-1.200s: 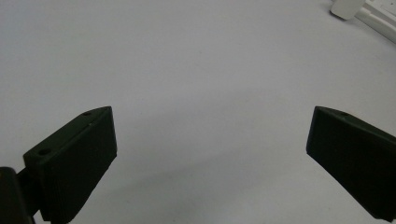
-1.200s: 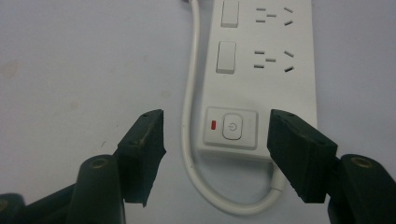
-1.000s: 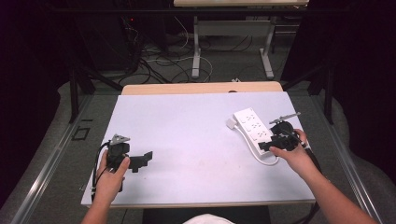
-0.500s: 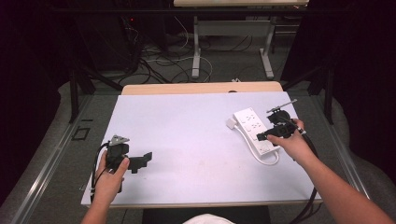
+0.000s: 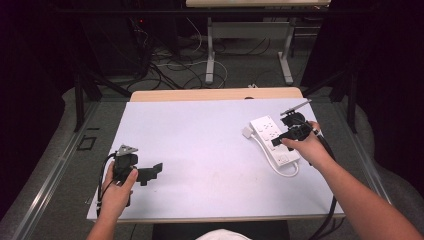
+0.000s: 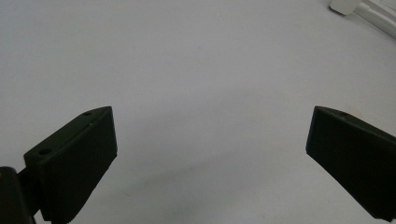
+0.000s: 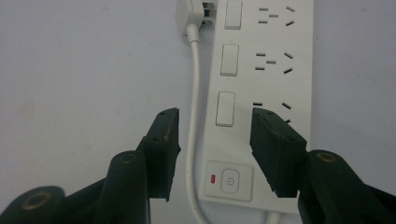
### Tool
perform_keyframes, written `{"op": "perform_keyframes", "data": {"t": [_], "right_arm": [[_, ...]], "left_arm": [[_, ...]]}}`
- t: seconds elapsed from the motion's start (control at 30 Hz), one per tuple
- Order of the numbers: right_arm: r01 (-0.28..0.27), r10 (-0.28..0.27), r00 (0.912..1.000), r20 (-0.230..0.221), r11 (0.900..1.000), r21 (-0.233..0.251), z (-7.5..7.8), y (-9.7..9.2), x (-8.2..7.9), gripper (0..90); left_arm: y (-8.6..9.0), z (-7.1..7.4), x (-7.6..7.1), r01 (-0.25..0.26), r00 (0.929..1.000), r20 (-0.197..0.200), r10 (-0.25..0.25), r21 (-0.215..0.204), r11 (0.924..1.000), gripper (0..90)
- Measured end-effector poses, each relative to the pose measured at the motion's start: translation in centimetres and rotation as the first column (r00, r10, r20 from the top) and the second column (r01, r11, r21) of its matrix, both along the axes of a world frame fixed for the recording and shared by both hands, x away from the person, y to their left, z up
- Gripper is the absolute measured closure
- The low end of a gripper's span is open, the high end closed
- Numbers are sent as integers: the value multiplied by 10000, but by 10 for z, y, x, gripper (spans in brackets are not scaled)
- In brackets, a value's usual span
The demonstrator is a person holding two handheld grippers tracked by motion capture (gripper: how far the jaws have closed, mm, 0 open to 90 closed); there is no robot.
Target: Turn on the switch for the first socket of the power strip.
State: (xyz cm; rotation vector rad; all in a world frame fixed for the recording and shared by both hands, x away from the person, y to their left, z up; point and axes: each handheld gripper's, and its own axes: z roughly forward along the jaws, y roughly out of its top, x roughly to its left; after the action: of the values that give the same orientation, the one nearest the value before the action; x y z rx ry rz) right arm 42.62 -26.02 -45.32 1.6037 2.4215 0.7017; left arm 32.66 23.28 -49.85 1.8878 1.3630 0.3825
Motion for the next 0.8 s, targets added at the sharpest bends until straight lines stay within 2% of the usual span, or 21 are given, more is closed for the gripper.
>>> {"op": "perform_keyframes", "data": {"t": [0.2, 0.33, 0.37, 0.43, 0.57, 0.73, 0.77, 0.8], "right_arm": [[-59, 55, 9998, -174, 9997, -241, -3, 8, 4, 620], [-116, 114, 9999, -120, 9998, -184, -6, 9, 6, 669], [-48, 38, 9995, -313, 9995, -325, -6, 9, 7, 688], [-94, 79, 9992, -390, 9993, -375, -7, 9, 9, 724], [72, -77, 9994, -330, 9998, -169, -11, 8, 15, 807], [82, -103, 9982, -598, 9993, -352, -14, 8, 19, 893], [67, -80, 9987, -494, 9996, -268, -16, 8, 20, 900], [18, -40, 9980, -633, 9994, -357, -16, 8, 21, 900]], "left_arm": [[1, 0, 0, -23, 10000, -9, 23, 9, 10000, 17], [1, 0, 0, -14, 10000, -63, 14, -2, 10000, 17], [1, 0, 0, -33, 10000, -60, 33, -3, 10000, 17], [1, 0, 0, -12, 10000, -74, 12, 1, 10000, 17], [1, -1, 0, -44, 10000, -29, 44, -2, 10000, 17], [1, -1, 0, -48, 10000, -40, 48, -3, 10000, 17], [1, -1, 0, -66, 10000, -47, 66, -11, 10000, 17], [1, -1, 0, -67, 10000, -50, 67, -11, 10000, 17]]}}
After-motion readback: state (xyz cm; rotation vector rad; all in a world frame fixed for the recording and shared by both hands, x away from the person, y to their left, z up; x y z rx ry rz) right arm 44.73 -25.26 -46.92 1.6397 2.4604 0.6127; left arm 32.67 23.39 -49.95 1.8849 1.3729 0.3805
